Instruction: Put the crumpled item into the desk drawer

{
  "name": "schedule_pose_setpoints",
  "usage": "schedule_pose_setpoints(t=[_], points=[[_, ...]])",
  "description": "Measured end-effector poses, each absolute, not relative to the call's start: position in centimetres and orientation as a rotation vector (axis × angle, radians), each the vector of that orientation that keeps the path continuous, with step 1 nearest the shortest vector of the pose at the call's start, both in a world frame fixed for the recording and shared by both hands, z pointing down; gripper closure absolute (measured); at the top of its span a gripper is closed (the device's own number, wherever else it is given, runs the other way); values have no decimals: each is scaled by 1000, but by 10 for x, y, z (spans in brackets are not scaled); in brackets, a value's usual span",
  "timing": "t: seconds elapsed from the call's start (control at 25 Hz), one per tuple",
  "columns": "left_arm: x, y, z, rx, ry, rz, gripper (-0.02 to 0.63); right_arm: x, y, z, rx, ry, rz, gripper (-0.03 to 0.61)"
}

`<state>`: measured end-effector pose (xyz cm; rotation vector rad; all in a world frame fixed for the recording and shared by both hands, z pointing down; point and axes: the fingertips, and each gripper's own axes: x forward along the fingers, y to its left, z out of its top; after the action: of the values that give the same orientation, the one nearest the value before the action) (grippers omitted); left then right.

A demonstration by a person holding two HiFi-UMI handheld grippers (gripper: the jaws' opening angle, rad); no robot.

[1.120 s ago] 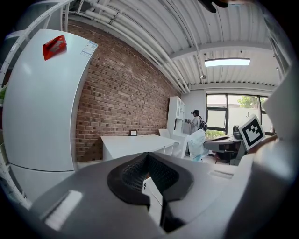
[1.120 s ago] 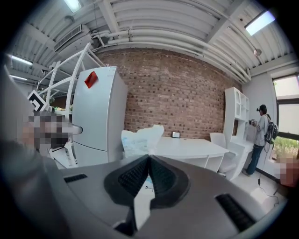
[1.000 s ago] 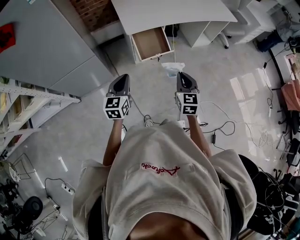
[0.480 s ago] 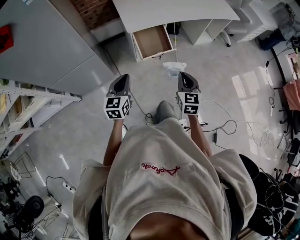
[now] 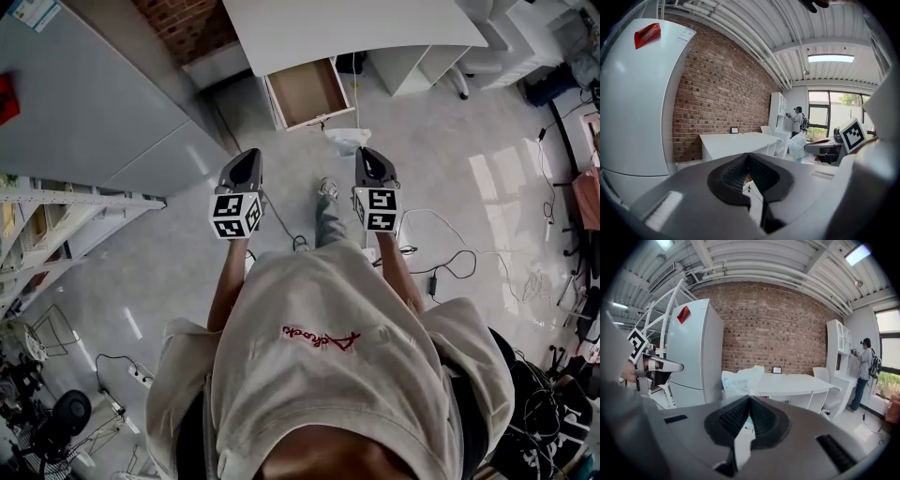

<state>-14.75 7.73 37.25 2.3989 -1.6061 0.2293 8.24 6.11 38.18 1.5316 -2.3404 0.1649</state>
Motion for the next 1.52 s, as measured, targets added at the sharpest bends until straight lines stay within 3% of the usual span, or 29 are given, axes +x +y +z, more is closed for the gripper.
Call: schedule_pose_setpoints(t=[0.84,1.52], points=[[-111,-128,363,2300,-1733,231,604,108,-175,376,1375,-2434,150,566],[-123,-202,394,2178,-1764,328,604,87,-279,406,1233,-2470,218,566]])
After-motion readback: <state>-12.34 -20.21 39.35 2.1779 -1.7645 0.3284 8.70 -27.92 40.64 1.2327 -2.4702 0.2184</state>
